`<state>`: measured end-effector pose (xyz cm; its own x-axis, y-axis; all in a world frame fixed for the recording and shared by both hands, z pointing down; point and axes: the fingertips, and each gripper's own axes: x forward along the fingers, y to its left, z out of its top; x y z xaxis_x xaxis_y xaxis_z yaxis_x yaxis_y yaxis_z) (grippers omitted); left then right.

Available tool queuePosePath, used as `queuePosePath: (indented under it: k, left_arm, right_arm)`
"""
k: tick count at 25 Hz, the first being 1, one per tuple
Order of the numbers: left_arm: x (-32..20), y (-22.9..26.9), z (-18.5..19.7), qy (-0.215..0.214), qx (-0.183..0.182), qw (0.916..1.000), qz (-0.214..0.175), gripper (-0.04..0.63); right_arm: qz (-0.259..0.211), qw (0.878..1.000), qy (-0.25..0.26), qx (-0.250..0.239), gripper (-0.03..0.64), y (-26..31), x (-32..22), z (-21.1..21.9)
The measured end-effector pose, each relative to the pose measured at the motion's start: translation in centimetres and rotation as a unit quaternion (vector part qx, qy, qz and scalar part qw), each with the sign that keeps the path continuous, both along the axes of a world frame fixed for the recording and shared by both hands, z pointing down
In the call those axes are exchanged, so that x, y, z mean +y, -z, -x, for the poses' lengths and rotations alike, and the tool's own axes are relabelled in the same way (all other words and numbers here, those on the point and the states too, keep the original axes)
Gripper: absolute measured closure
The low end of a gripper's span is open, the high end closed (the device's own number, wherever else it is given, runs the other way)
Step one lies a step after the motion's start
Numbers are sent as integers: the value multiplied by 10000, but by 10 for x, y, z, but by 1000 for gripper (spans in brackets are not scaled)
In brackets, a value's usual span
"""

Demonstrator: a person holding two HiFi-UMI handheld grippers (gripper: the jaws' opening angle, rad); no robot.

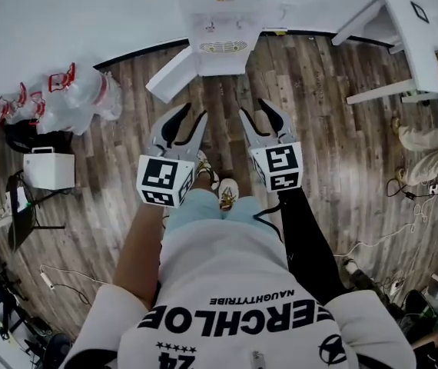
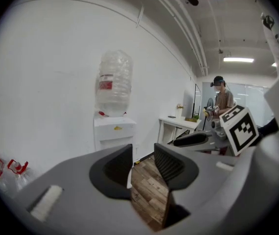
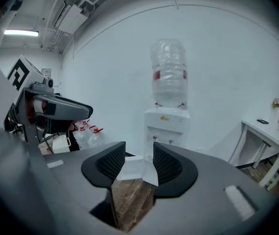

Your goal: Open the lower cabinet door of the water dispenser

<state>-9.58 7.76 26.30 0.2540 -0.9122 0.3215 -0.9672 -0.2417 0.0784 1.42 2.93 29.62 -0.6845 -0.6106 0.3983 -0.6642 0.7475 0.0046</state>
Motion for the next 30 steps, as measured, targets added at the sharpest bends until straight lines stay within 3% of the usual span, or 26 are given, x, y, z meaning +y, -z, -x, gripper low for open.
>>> queuePosePath:
  k: [8, 18, 28, 29, 30]
  left_arm:
    - [24, 52, -28, 119, -80, 9993, -350, 400]
    - [35, 104, -45, -102, -196, 9968, -774, 400]
    - [43, 149, -37, -62, -264, 9920, -1230, 400]
    - [43, 154, -35, -58, -333, 9908, -1308, 413]
    - [45, 158, -33, -66, -411, 9893, -1401, 523]
  right_arm:
    - [-586, 9976, -1, -357, 440, 69, 30, -44]
    - [-1089, 9910, -50, -781, 439, 144, 48, -68]
    - [-1187, 9875, 209, -1018, 440, 164, 66, -52]
    - [-1252, 9864, 269, -1035, 484, 168, 69, -51]
    - [-1307, 9852, 309, -1062, 615, 173, 70, -51]
